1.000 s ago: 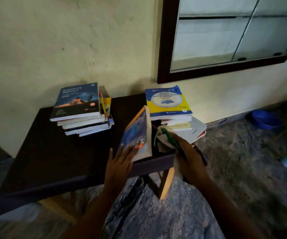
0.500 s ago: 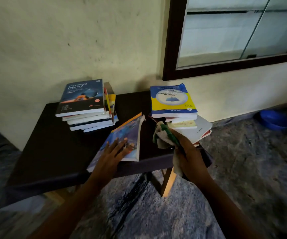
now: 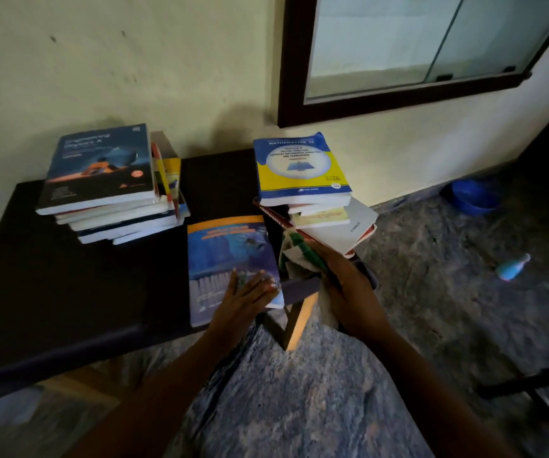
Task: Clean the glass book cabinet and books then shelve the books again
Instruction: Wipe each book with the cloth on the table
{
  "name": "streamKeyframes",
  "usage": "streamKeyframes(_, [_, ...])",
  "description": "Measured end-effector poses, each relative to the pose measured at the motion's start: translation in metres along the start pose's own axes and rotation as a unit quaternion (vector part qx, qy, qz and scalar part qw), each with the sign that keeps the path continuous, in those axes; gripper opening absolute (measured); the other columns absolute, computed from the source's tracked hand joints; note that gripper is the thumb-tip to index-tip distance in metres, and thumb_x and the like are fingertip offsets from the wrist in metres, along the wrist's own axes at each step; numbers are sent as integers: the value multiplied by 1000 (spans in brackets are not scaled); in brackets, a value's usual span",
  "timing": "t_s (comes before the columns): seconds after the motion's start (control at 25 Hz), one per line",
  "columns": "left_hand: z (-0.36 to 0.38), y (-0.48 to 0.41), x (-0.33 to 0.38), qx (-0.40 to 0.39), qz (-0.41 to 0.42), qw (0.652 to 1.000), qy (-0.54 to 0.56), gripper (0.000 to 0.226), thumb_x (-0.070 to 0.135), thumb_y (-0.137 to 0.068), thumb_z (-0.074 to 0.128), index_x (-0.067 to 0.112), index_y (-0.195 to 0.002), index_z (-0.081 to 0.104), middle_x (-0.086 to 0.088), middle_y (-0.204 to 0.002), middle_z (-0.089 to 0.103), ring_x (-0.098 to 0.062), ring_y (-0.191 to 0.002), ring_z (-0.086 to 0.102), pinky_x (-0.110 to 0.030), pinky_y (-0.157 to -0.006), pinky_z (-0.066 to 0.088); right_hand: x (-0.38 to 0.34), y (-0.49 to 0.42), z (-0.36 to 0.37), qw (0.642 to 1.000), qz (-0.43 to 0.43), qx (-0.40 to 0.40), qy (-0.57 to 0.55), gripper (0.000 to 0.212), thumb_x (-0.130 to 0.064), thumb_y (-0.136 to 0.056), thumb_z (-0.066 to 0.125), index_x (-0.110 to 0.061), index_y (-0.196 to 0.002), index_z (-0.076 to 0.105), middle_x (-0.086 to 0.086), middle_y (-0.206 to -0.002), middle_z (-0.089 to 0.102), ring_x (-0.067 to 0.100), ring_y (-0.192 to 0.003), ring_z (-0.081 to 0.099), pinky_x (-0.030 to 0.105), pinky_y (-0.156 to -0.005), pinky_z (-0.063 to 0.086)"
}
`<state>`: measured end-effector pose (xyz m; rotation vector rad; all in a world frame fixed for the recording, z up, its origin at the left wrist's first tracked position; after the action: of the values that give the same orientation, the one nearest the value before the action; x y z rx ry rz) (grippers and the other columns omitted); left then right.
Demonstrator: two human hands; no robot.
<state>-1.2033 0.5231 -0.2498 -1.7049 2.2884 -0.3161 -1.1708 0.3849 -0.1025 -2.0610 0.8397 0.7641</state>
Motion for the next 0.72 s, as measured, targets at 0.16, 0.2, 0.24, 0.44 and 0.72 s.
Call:
streamKeyframes(0.16, [13,-20,6,-7,55,998,-18,57,9,-70,50,23,-125,45,0,-129,54,-24,-125,40,-67,-92,39,14,3,5,999,25,-9,26,44,-4,-87,43,-20,-128,43,8,-119,55,-7,-106,41,-5,-88,27])
streamKeyframes(0.2, [21,-26,-1,-64,38,997,-20,61,11,-67,59,24,-125,48,-1,-127,57,-28,-123,43,-67,-85,44,17,4,6,999,26,-10,24,41,-8,-89,42,-19,-129,45,14,-113,59,-3,-101,46,-3,-86,30])
streamKeyframes(0.24, [27,-33,-9,-102,26,994,-18,68,16,-60,73,24,-124,54,-4,-126,59,-33,-119,50,-66,-79,47,19,3,7,999,27,-13,27,40,-12,-90,41,-18,-129,46,16,-110,60,0,-98,48,-2,-85,31])
streamKeyframes(0.44, [20,-41,-31,-157,-66,970,172,61,33,-83,67,23,-139,44,-14,-150,32,-33,-140,26,-58,-109,24,7,-8,17,1000,3,-2,19,41,-8,-88,43,-20,-127,44,5,-125,50,-8,-114,38,-2,-95,25])
streamKeyframes(0.72, [-35,174,-74,133,-626,404,653,21,17,-97,46,16,-115,55,-5,-113,58,-19,-89,57,-29,-72,44,-19,-24,78,995,-24,-78,-55,47,2,-86,43,-24,-126,45,3,-117,53,-4,-108,46,0,-95,29])
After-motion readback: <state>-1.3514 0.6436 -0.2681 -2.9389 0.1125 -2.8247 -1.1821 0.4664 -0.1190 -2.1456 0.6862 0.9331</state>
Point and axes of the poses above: each hand's wrist, its own y-axis away from the middle knuckle, its own z-axis out of the palm, x = y × z, the point moved 10 cm from there along -y, towards the middle knuckle
